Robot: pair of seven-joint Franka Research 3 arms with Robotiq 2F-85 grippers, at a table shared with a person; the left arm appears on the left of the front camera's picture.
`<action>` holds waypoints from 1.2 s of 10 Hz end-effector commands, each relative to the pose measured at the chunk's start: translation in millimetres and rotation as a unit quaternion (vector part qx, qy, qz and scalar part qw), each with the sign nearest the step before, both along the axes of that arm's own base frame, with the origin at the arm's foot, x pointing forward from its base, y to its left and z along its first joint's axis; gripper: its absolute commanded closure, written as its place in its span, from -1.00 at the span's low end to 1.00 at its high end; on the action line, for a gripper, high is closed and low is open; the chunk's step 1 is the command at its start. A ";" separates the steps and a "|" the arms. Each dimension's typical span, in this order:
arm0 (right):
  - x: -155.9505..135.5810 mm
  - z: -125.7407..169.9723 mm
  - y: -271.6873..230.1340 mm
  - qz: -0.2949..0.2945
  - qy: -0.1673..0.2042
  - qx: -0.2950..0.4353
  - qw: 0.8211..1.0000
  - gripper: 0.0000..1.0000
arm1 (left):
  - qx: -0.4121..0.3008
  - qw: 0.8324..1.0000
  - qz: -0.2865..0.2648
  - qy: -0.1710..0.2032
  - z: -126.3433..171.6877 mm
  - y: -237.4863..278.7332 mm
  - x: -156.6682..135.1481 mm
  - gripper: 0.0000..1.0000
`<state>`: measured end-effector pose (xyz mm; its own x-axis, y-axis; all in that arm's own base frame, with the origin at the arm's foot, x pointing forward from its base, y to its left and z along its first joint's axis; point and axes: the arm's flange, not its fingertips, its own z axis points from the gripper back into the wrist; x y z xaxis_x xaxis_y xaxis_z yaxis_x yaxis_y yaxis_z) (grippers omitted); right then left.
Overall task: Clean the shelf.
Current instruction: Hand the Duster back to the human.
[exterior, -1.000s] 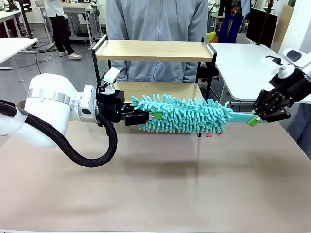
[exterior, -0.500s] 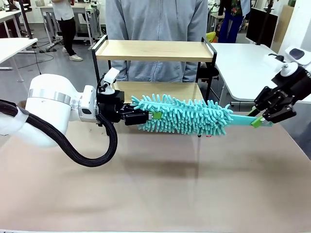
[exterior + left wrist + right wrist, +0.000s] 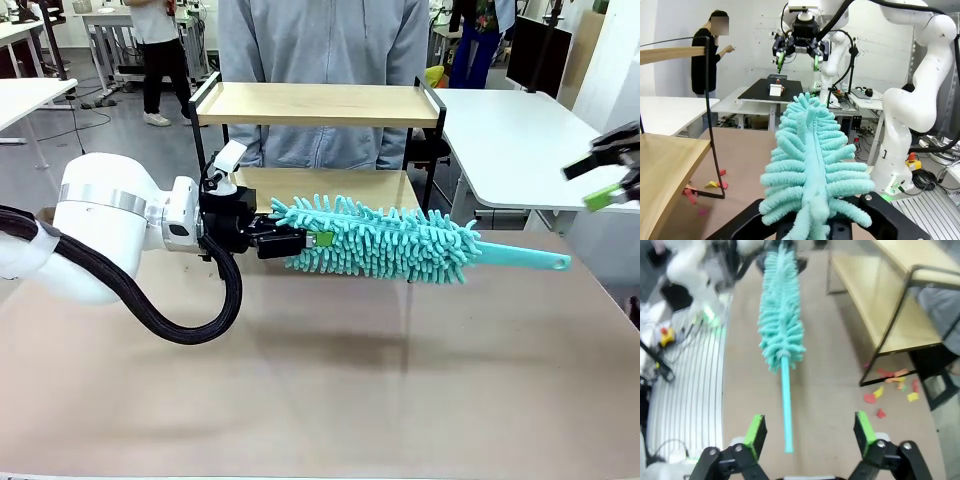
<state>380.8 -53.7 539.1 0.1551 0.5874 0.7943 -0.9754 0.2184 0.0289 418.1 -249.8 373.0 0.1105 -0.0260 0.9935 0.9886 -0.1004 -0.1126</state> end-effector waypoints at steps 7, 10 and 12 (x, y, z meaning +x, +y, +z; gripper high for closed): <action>-18.9 15.0 -65.1 -0.091 -0.018 0.095 0.991 -1.00 | -0.007 1.000 0.003 -0.005 2.1 -1.1 0.2 1.00; -18.9 15.0 -65.1 -0.091 -0.018 0.095 0.991 -1.00 | -0.029 0.999 0.039 -0.024 48.6 18.2 -7.4 0.66; -18.9 15.0 -65.1 -0.091 -0.018 0.095 0.991 -1.00 | -0.052 0.995 0.082 -0.032 96.8 35.5 -17.2 0.66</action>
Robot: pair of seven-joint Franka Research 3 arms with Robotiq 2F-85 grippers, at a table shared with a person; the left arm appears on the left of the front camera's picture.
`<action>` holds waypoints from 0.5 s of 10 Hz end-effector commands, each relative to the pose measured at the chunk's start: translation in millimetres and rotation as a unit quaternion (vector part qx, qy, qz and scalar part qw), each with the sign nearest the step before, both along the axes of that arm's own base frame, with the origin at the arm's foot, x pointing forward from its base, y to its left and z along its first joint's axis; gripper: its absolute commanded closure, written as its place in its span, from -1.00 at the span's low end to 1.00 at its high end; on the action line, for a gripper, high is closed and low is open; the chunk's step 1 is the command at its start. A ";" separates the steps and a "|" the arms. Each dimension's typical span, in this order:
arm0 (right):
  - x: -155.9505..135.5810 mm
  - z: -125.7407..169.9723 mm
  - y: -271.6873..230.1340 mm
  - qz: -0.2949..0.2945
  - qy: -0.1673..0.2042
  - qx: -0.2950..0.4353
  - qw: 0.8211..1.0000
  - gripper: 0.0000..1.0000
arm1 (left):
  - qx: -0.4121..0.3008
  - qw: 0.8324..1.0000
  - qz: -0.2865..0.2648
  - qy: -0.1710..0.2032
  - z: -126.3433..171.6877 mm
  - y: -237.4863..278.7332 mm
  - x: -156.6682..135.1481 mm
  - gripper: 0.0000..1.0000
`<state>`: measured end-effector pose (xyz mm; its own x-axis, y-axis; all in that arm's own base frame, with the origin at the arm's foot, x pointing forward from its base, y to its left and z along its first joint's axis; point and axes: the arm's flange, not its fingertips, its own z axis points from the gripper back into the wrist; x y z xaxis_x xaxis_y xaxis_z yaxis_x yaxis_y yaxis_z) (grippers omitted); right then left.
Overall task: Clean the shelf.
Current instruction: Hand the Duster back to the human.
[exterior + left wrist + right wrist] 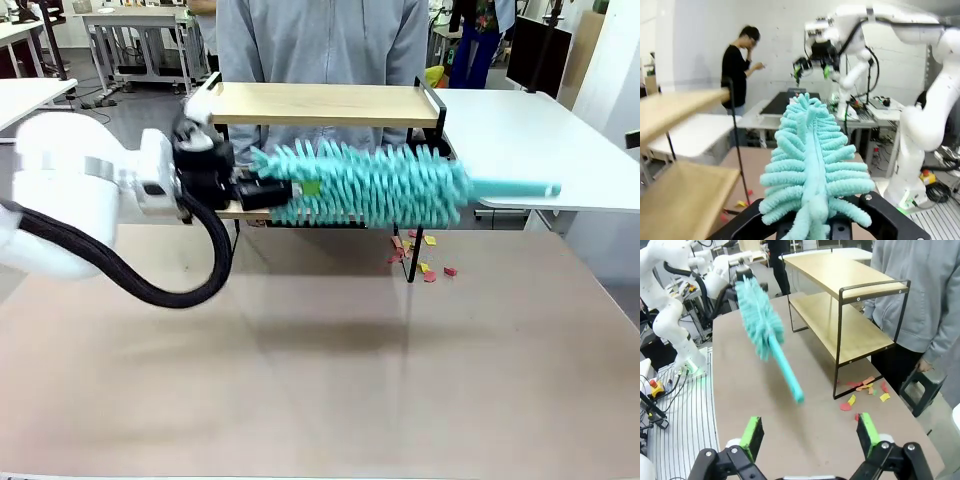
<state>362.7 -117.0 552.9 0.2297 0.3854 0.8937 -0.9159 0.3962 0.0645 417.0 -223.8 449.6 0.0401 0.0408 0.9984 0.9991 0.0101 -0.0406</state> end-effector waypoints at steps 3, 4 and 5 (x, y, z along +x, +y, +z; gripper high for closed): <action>-0.8 1.2 -1.9 0.006 -0.006 -0.002 1.000 -1.00 | -0.065 0.989 0.132 -0.009 89.4 47.1 -35.3 0.66; -0.8 1.2 -1.9 0.006 -0.006 -0.002 1.000 -1.00 | -0.068 0.979 0.192 -0.027 106.5 65.0 -42.6 0.66; -0.8 1.2 -1.9 0.006 -0.006 -0.002 1.000 -1.00 | -0.074 0.964 0.252 -0.041 118.7 85.7 -49.0 0.66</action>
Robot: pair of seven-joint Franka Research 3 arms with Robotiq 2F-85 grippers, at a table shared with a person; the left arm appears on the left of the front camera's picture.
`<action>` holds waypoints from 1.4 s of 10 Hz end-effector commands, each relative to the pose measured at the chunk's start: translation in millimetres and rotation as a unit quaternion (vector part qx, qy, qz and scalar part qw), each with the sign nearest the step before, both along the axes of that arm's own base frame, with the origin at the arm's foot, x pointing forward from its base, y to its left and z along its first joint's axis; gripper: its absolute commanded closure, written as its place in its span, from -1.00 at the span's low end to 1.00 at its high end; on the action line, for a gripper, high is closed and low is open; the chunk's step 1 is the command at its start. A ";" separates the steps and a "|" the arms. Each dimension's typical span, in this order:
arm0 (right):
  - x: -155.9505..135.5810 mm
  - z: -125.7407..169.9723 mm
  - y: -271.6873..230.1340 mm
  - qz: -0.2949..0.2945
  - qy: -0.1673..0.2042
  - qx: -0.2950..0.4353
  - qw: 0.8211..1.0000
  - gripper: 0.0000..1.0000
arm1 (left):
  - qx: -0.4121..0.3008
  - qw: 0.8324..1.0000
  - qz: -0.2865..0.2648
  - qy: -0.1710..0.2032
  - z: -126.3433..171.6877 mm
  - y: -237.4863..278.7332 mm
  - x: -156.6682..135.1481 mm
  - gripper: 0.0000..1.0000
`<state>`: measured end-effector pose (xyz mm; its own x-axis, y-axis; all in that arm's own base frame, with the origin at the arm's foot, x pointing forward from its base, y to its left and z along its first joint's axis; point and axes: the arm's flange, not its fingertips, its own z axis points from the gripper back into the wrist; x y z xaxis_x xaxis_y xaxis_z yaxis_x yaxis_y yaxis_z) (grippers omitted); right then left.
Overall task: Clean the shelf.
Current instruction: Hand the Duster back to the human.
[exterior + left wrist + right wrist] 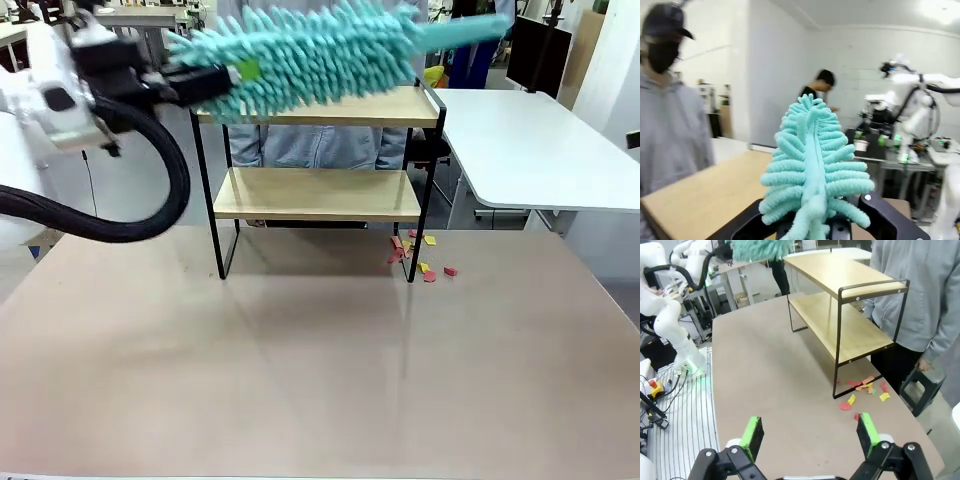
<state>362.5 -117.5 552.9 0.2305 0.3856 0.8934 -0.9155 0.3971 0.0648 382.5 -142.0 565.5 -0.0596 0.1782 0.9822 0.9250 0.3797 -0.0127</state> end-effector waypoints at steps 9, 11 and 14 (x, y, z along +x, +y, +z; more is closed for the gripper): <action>-0.6 1.1 -1.4 0.006 -0.006 -0.002 1.000 -1.00 | -0.077 0.874 0.479 0.032 -33.6 195.2 -39.0 0.66; -0.6 1.1 -1.4 0.006 -0.006 -0.002 1.000 -1.00 | -0.064 0.861 0.502 0.047 -61.9 199.2 -22.8 0.66; -0.6 1.1 -1.4 0.006 -0.006 -0.002 1.000 -1.00 | -0.058 0.862 0.499 0.071 -130.0 199.8 -8.5 0.66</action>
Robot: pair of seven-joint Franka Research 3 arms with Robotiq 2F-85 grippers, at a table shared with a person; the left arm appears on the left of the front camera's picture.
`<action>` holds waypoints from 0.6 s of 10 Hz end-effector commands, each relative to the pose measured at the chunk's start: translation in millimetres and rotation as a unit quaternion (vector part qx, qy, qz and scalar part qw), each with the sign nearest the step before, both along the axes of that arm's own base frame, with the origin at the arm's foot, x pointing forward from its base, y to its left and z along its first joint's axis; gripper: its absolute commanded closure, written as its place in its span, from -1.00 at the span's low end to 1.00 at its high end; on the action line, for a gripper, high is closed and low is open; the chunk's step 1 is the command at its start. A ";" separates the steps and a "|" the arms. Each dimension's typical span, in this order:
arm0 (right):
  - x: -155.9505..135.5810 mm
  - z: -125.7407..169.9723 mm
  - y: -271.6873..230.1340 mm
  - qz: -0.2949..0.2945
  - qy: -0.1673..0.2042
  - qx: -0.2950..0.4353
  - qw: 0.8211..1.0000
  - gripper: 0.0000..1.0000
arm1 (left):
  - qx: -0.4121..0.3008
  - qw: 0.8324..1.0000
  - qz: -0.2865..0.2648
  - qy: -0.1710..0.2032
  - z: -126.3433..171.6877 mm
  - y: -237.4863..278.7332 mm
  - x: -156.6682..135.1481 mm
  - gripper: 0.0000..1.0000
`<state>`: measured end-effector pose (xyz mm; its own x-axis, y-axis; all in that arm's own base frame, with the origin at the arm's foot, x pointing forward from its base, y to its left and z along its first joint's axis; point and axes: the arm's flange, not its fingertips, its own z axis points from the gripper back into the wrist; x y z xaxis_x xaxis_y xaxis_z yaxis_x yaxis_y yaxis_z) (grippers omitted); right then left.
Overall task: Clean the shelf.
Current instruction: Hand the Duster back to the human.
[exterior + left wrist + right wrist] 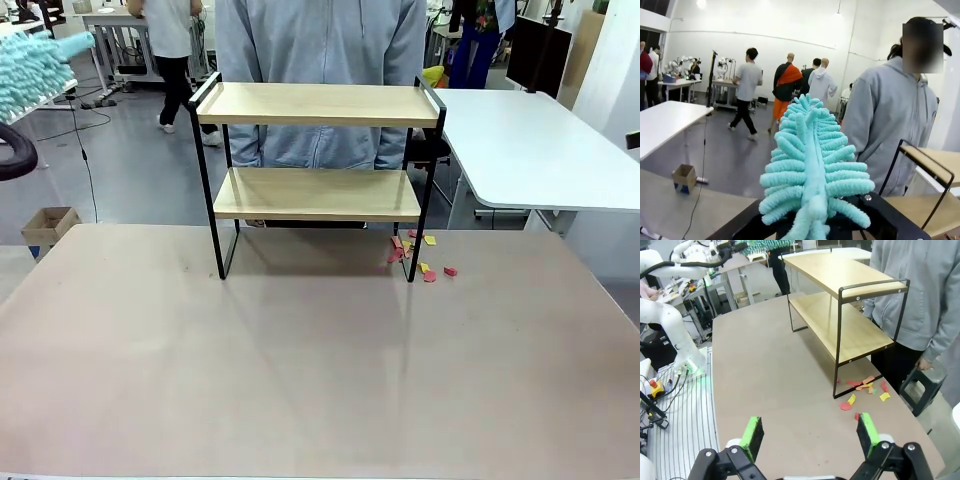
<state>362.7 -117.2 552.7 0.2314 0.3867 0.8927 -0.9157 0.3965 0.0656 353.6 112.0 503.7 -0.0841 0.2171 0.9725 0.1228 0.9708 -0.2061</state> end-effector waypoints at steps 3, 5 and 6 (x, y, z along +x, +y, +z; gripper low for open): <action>-0.8 1.4 -1.7 0.006 -0.007 -0.001 1.000 -1.00 | -0.002 1.000 -0.016 0.017 -121.6 -70.4 25.9 0.66; -0.8 1.4 -1.7 0.006 -0.007 -0.001 1.000 -1.00 | 0.021 0.999 -0.006 0.024 -139.1 -93.0 22.0 0.66; -0.8 1.4 -1.7 0.006 -0.007 -0.001 1.000 -1.00 | 0.020 0.999 -0.013 0.036 -143.0 -102.2 20.6 0.66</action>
